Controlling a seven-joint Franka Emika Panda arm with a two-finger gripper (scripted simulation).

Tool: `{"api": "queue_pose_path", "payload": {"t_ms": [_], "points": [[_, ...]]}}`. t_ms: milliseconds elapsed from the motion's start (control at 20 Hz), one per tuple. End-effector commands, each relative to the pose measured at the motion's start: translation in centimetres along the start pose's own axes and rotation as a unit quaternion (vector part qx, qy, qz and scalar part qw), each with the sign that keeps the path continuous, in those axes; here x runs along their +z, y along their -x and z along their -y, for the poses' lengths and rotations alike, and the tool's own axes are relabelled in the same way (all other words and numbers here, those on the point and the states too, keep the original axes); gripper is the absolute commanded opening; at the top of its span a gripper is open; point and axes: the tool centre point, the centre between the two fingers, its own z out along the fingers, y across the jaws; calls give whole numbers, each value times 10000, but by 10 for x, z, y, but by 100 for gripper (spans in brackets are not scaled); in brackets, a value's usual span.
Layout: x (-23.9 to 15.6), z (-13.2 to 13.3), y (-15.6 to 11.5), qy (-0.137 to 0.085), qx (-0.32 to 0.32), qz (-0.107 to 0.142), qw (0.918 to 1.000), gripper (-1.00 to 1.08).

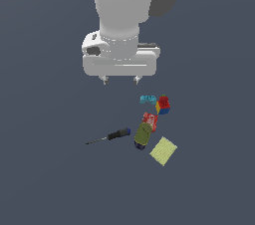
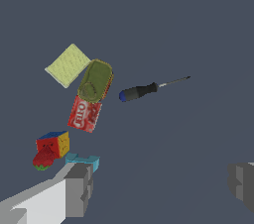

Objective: Pick up a designated object from a clutter of objects.

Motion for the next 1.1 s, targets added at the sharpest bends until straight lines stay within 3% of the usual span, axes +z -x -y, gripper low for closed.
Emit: {"api": "queue_pose_path", "payload": {"t_ms": [0,450,1050], "points": [[0,0,0,0,0,0,10000,100],[7,32,1,-49,-360,113,9993,100],[23,37,-10,-52,-130,91,9999,100]]}}
